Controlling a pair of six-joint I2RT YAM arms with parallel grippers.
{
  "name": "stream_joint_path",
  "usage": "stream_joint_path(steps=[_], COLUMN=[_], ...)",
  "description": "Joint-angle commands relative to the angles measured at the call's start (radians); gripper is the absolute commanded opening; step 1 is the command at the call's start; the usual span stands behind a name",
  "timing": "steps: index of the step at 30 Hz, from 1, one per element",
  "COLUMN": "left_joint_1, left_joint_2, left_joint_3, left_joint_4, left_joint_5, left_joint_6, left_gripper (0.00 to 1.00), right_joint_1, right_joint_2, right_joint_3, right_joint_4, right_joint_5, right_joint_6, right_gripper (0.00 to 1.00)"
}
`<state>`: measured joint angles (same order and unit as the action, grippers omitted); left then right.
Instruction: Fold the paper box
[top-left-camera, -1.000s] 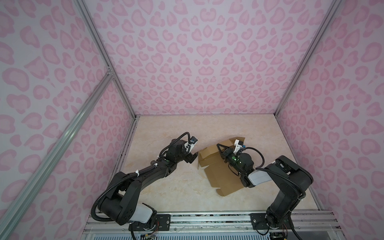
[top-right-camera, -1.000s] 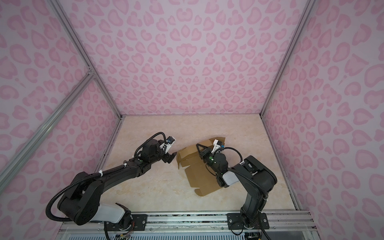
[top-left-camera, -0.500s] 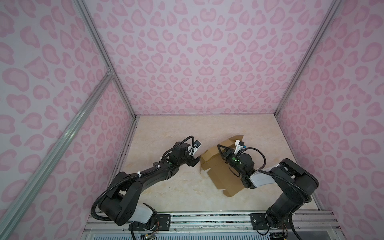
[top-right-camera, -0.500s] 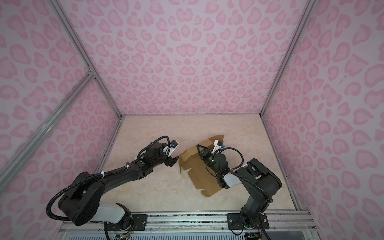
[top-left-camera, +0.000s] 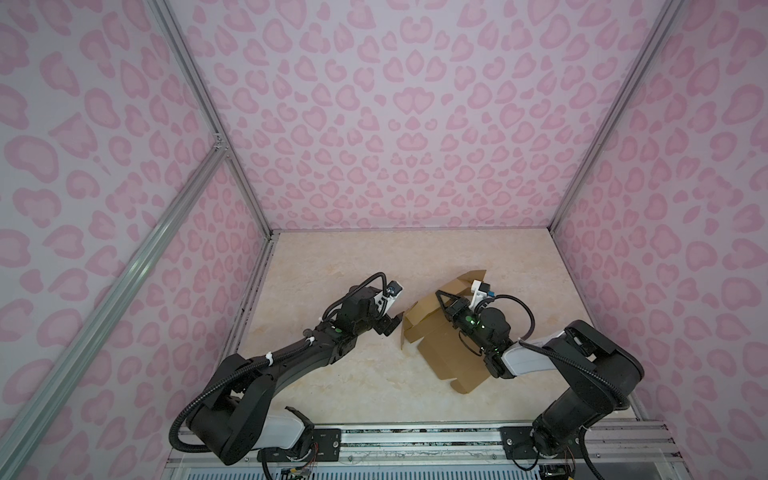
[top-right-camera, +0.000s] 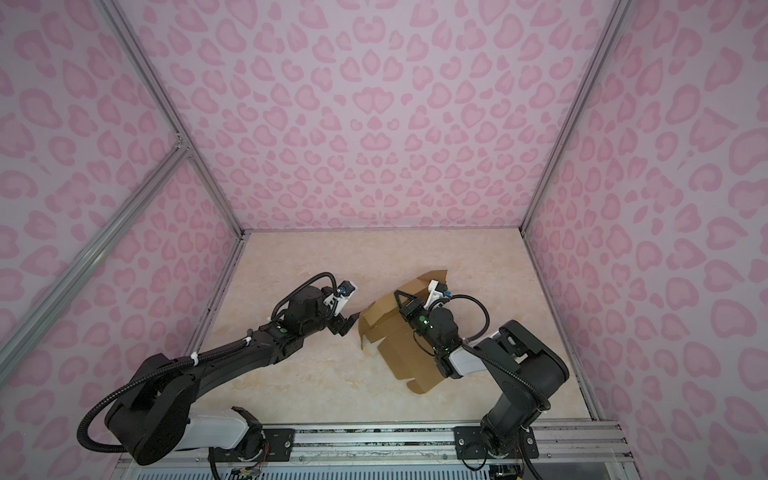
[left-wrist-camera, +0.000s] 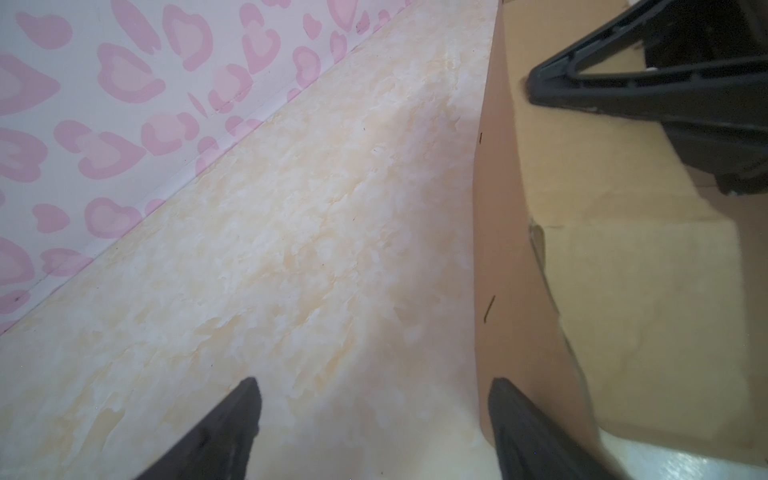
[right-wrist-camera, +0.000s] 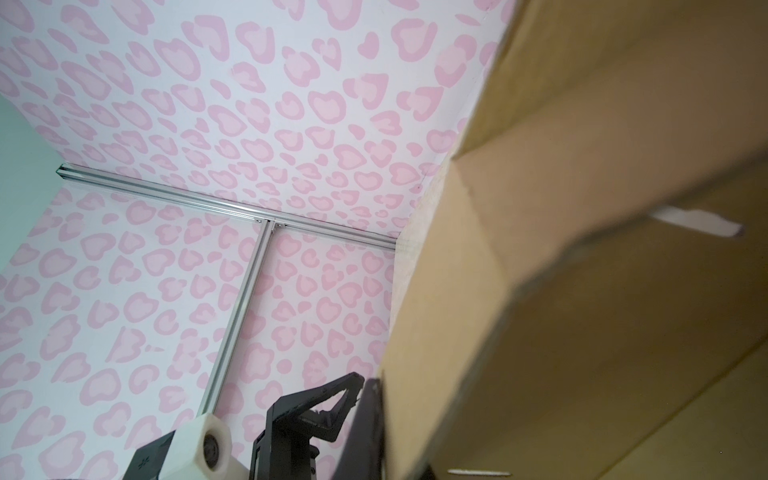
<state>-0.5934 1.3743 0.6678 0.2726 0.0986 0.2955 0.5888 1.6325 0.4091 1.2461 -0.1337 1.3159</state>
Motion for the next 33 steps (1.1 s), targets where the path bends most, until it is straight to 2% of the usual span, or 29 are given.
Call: stream_joint_path(steps=[1, 6, 18, 24, 33], left_joint_1=[-0.003, -0.009, -0.026, -0.026, -0.037], left_joint_2=[-0.014, -0.003, -0.006, -0.016, 0.006], left_joint_3=[0.014, 0.028, 0.067, 0.089, 0.114], left_joint_4=[-0.036, -0.073, -0.207, -0.245, -0.272], left_joint_5=[0.031, 0.056, 0.110, 0.122, 0.152], left_joint_6=[-0.015, -0.041, -0.074, -0.107, -0.184], left_gripper=[0.89, 0.89, 0.89, 0.88, 0.88], right_joint_1=[-0.004, 0.000, -0.009, -0.020, -0.033], right_joint_2=[-0.020, -0.069, -0.091, -0.127, -0.106], right_joint_3=[-0.001, 0.007, 0.013, 0.001, -0.003], right_joint_4=[-0.133, -0.236, -0.270, -0.304, -0.279], right_joint_5=[0.015, 0.029, 0.001, -0.009, -0.042], right_joint_6=[-0.068, -0.130, -0.134, -0.149, -0.143], right_gripper=[0.07, 0.07, 0.07, 0.07, 0.06])
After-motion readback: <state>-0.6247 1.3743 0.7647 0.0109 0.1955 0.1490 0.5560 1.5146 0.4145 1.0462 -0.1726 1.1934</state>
